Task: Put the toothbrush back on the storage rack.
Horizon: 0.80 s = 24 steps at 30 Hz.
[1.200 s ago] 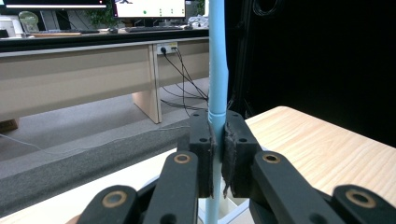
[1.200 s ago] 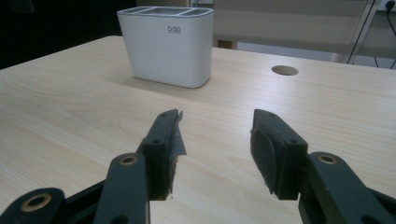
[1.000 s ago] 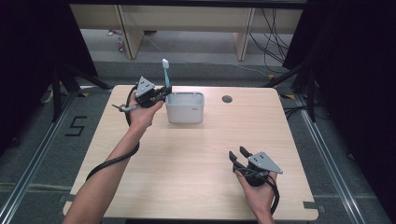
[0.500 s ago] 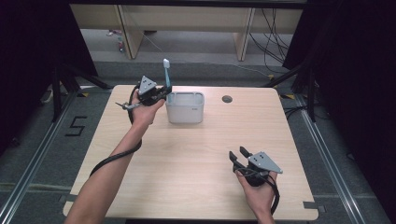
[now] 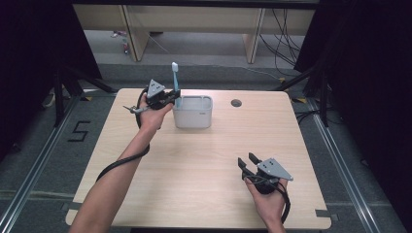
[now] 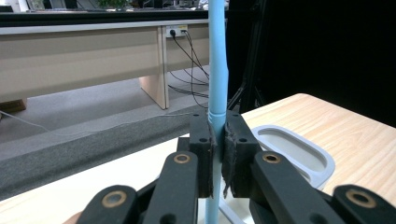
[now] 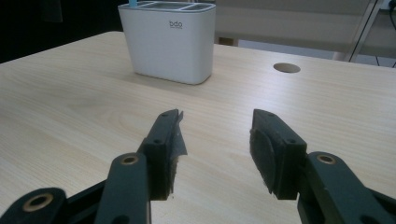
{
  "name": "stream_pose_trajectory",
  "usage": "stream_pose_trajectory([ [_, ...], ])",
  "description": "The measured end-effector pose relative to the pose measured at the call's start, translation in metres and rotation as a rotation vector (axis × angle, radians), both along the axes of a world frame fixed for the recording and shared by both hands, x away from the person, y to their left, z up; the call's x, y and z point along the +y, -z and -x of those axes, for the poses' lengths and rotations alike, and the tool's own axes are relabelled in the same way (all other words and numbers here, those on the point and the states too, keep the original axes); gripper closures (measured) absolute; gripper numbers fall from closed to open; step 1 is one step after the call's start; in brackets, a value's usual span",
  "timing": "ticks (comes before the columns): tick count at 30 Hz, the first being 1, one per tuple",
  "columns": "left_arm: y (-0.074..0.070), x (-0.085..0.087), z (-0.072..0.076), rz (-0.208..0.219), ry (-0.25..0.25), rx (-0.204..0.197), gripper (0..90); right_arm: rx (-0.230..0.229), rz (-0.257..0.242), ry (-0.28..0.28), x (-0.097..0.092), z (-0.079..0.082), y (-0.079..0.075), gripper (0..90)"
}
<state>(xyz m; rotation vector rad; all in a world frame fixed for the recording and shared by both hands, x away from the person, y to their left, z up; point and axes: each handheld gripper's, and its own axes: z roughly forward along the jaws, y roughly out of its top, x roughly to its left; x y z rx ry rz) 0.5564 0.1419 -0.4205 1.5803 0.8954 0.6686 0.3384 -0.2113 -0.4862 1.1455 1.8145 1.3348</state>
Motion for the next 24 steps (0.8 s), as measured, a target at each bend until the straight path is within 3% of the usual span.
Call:
stream_pose_trajectory([
  [3, 0.002, -0.001, -0.001, 0.001, -0.002, 0.003, 82.9, -0.002, 0.0, -0.003, 0.0, 0.0, 0.0, 53.1],
  [5, 0.003, -0.001, -0.002, -0.003, -0.002, 0.007, 82.9, 0.023, -0.014, 0.003, 0.001, 0.001, -0.001, 53.1],
  [13, 0.006, -0.002, -0.003, -0.008, -0.007, 0.023, 82.8, 0.007, -0.003, -0.008, -0.001, 0.0, -0.001, 53.3],
  [20, 0.009, -0.002, -0.005, -0.015, -0.01, 0.042, 82.7, 0.027, -0.028, 0.001, 0.001, 0.001, -0.001, 53.4],
  [24, 0.011, -0.002, -0.006, -0.019, -0.009, 0.049, 82.7, 0.023, -0.014, -0.003, 0.0, 0.001, 0.0, 53.4],
])
